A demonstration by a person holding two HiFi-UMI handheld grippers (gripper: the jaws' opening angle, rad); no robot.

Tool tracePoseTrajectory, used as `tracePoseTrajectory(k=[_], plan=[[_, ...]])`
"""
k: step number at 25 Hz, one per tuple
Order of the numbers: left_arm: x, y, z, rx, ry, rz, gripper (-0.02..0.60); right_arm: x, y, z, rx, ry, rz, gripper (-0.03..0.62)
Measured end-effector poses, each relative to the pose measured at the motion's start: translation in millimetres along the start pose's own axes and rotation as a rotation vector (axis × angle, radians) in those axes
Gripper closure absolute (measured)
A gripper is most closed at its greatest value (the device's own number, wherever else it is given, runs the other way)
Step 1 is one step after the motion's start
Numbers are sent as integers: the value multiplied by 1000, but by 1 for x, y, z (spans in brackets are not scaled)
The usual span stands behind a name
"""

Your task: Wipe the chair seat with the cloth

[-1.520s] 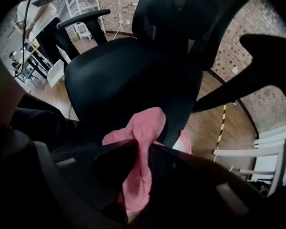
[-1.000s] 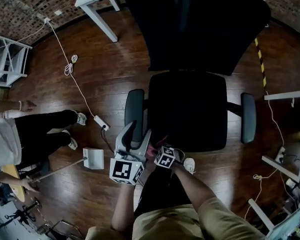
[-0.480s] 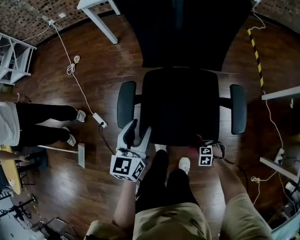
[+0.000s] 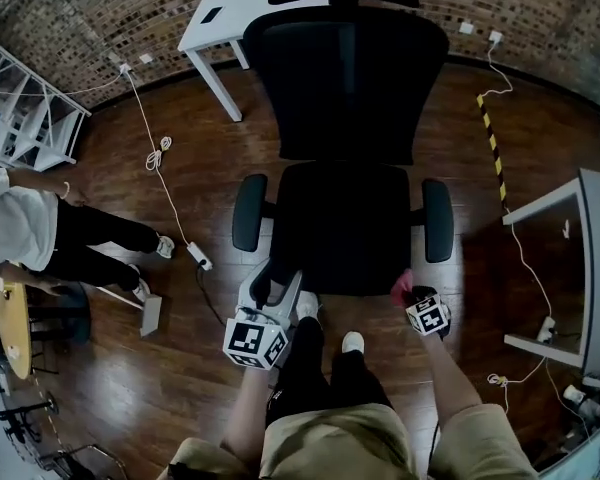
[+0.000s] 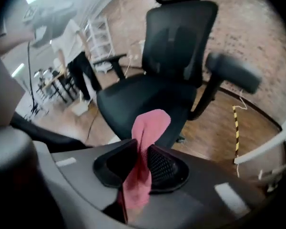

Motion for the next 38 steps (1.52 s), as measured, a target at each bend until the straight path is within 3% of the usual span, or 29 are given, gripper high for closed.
tracePoseTrajectory(k=[5,8,10,15,21,28,38], plan=[[-54,-32,-34,-5,26,-25,388,-110,-84,80,146,18,-489,519],[-74,-59,-47,-1,45,-64,390,-172,-136,125,131,-17,-690,517],[-85,-74,-52,0,56,-97,390,-205,-163,150,95,-43,-771,517],[-106,-108,-49,27,71,-179,394,-268,-223,193,-43,-14,-893,516],[-122,-148,-27,31,86,-222,396,-319,-291,238,-152,14,-1034,516],[-143,-185,-3,48,89,-305,402,-320,-331,300,-261,-81,-1063,516],[-154,-188,31,46,42,-322,408,-310,-349,307,-196,-45,-1040,516]])
Point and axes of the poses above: the fingertips, and each gripper's own axes: x forward along the fingers, z to its left, y out of its underside, the point moved 2 cm from there along -x, backward along the fingers, and after that the axes turned 10 degrees about -y, right-handed, at the moved point
